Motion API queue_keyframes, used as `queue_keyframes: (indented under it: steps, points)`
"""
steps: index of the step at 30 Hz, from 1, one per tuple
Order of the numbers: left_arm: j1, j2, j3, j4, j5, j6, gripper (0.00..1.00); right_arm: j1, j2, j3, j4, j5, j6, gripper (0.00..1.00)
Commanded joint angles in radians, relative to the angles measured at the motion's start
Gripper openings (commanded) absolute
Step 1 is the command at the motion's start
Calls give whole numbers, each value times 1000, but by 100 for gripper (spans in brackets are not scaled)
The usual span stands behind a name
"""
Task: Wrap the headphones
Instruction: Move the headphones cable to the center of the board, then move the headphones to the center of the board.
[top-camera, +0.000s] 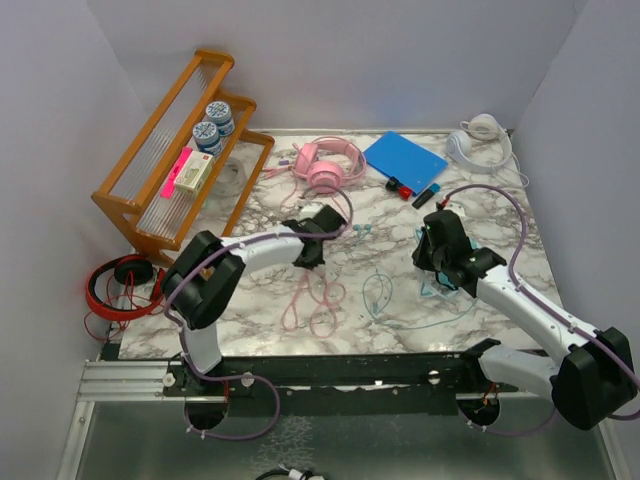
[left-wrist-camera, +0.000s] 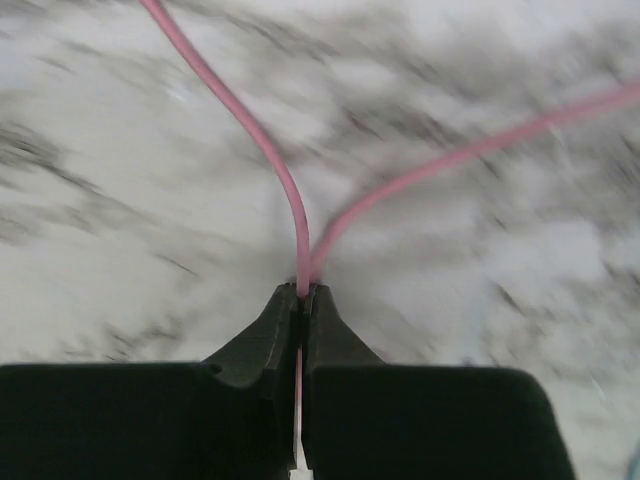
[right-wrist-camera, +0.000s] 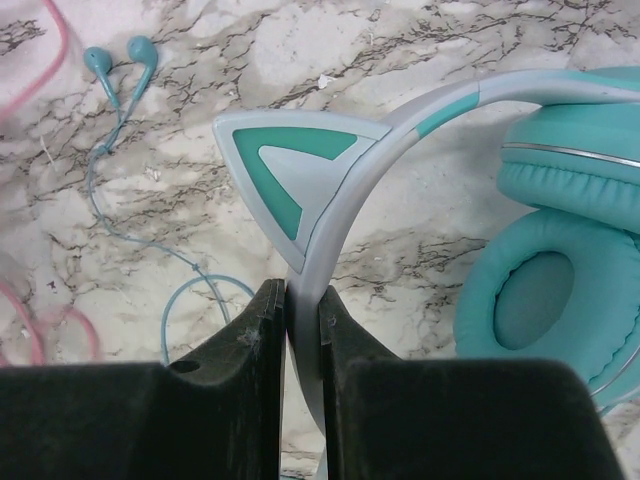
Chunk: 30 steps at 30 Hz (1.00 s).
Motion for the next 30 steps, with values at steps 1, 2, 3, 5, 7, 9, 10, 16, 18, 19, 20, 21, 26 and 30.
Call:
queue_keyframes:
  steps: [1,2,3,5,7,9,10,16,18,19,20,21,26,30]
  points:
    - [280,-7,52,-59,-57,-4,1,3,12,34,41,-40,-41,10]
    - [336,-3,88,-68,-56,-1,1,3,19,42,40,-50,-42,10]
    - [394,8,126,-88,-47,-3,1,3,28,49,40,-63,-43,10]
    - [509,36,195,-125,6,-14,1,2,42,62,40,-90,-44,10]
    - [577,41,226,-125,61,-2,3,3,55,67,53,-133,-56,11]
    - [584,23,241,-122,64,27,12,3,73,64,84,-204,-71,11]
    - [583,11,238,-119,78,34,17,5,87,65,96,-242,-71,11]
    - [569,-122,160,-105,156,60,40,164,218,163,114,-159,-30,12]
    - [555,-190,127,-106,160,82,54,215,272,220,117,-141,-5,12]
    - [547,-233,108,-106,160,90,61,238,300,243,123,-136,7,12]
    - [542,-278,85,-106,166,96,65,267,328,267,126,-122,18,13]
    - [539,-328,64,-105,180,103,69,282,353,287,131,-108,31,13]
    - [537,-557,-67,-73,322,139,74,315,483,326,256,-273,90,39]
    - [536,-665,-179,-44,413,124,74,315,530,335,297,-342,103,46]
